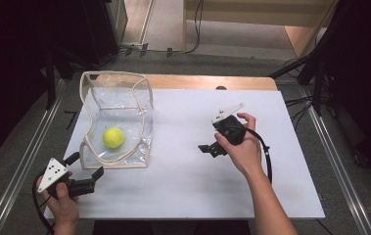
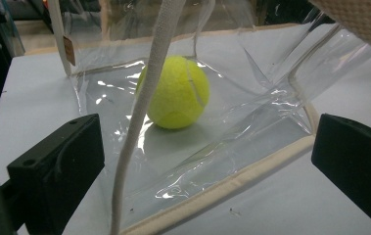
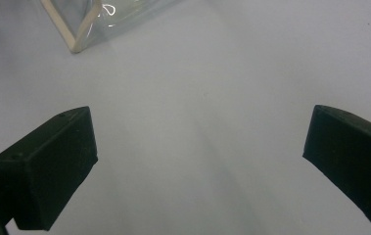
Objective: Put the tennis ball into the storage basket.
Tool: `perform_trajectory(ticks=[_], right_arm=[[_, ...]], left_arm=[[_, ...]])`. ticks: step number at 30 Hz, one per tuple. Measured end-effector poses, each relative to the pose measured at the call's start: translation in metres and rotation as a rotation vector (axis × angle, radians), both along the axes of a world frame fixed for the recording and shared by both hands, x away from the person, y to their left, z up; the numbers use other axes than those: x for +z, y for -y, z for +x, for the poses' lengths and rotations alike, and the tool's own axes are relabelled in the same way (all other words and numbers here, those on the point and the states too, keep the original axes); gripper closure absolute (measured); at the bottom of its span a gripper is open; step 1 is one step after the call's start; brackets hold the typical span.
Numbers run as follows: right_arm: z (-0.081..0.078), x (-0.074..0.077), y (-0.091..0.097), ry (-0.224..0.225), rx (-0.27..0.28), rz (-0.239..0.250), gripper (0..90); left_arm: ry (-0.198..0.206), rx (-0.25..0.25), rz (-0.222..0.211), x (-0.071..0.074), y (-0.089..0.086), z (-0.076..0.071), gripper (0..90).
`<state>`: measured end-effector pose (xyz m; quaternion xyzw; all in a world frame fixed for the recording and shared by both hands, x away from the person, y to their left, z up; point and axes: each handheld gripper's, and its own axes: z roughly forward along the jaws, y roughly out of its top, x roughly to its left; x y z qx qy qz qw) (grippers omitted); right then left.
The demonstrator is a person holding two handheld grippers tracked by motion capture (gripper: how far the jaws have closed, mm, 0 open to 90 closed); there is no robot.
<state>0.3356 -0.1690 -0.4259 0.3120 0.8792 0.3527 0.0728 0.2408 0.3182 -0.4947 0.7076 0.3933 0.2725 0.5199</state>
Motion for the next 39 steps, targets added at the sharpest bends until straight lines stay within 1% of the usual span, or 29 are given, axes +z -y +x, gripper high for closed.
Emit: perform_trajectory(ticks=[2,11,18,20,27,30,31,36,39], right_arm=[[-0.002,-0.003,0.006,0.003,-0.011,0.017,0.0],[-0.015,-0.020,0.030,0.023,-0.069,0.056,0.0],[-0.027,-0.036,0.049,0.029,-0.127,0.084,0.0],[-0.030,-0.039,0.055,0.030,-0.145,0.101,0.0],[-0.043,-0.049,0.076,0.051,-0.197,0.145,0.0],[-0.050,-0.053,0.083,0.066,-0.199,0.167,0.0],[-0.052,-0.055,0.086,0.068,-0.208,0.174,0.0],[-0.061,-0.063,0.096,0.076,-0.244,0.188,0.0],[-0.067,-0.067,0.102,0.096,-0.264,0.195,0.0]], left_arm=[[0.000,-0.001,0.002,0.000,0.000,0.000,0.0],[-0.001,0.001,0.003,0.000,0.000,0.000,0.0],[0.000,0.000,0.002,0.000,0.000,0.000,0.0],[0.000,0.000,0.003,0.000,0.000,0.000,0.0],[-0.003,-0.002,0.010,0.000,0.000,0.000,0.0],[-0.001,-0.003,0.010,0.000,0.000,0.000,0.0],[-0.002,-0.003,0.010,0.000,0.000,0.000,0.0],[-0.002,0.000,0.015,0.000,0.001,0.000,0.0],[-0.003,0.000,0.013,0.000,0.001,0.000,0.0]])
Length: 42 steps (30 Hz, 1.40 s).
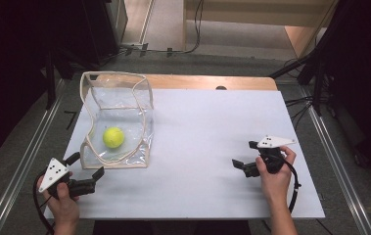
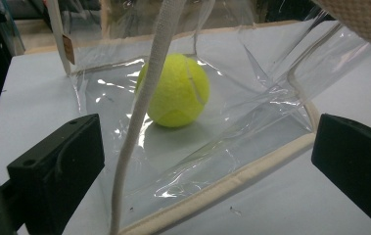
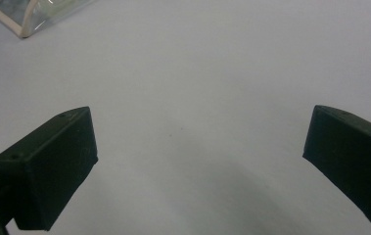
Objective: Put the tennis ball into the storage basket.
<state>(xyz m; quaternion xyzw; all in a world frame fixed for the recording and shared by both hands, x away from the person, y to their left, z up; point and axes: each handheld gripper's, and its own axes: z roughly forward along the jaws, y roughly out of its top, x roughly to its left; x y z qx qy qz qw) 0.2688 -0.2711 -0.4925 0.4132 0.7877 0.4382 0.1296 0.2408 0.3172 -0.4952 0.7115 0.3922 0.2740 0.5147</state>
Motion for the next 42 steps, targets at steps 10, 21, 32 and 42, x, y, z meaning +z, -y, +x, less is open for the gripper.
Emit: perform_trajectory(ticks=[10,21,32,42], right_arm=[[-0.019,-0.007,0.022,0.014,-0.057,0.028,0.0],[-0.040,-0.011,0.047,0.041,-0.104,0.066,0.0],[-0.055,-0.013,0.067,0.069,-0.126,0.086,0.0],[-0.065,-0.018,0.080,0.095,-0.161,0.122,0.0]], left_arm=[[-0.003,0.002,0.000,0.000,0.000,0.000,0.0],[-0.005,0.002,0.005,0.000,0.000,0.000,0.0],[-0.004,0.002,0.012,0.000,0.001,0.000,0.0],[-0.006,0.003,0.015,0.000,0.001,0.000,0.0]])
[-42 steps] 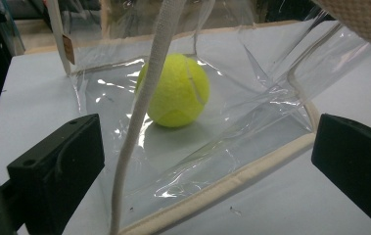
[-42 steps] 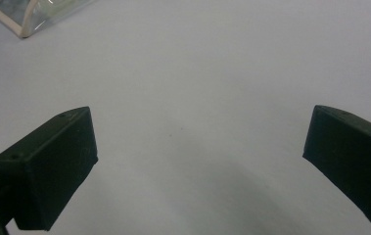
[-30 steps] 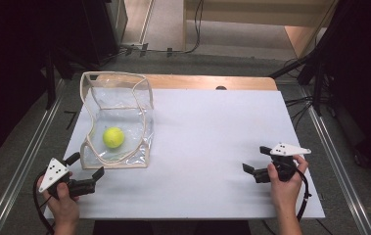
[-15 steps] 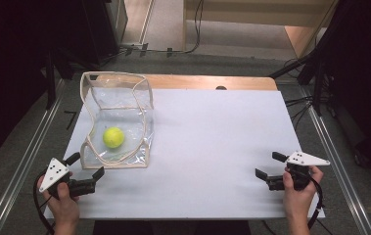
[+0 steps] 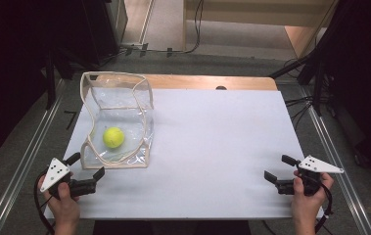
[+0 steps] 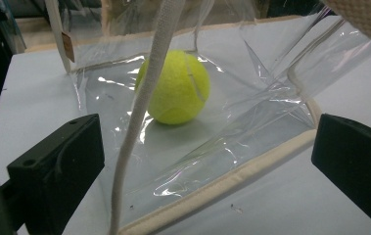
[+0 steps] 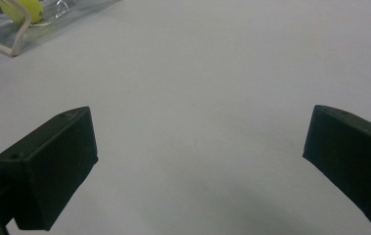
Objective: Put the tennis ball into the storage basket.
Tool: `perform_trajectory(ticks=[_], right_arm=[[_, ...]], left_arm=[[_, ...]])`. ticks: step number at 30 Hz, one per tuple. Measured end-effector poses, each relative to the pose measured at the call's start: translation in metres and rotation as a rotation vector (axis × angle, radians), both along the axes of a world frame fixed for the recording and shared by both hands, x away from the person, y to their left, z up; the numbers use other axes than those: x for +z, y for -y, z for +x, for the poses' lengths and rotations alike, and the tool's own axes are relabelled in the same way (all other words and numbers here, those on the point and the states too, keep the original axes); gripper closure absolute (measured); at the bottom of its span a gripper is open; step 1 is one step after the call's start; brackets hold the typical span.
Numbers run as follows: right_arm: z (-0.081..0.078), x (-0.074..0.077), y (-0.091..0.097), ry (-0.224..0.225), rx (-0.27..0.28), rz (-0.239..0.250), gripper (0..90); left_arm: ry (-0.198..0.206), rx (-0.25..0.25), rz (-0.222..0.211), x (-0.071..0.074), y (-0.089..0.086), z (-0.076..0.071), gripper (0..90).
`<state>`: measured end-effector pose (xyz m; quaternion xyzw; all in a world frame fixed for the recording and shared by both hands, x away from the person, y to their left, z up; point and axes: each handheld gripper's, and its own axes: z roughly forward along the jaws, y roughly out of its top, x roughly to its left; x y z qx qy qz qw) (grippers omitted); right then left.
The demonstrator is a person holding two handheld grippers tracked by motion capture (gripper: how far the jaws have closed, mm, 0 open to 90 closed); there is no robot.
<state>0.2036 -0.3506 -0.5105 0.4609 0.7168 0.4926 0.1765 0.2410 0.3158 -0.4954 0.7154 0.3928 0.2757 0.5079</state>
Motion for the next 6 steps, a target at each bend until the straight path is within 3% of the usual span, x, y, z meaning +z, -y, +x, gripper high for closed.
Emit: perform_trajectory(ticks=[6], right_arm=[[-0.0007,-0.0060,0.0013,0.010,-0.019,0.015,0.0]], left_arm=[[0.001,0.000,-0.004,0.0000,-0.0004,0.0001,0.0]])
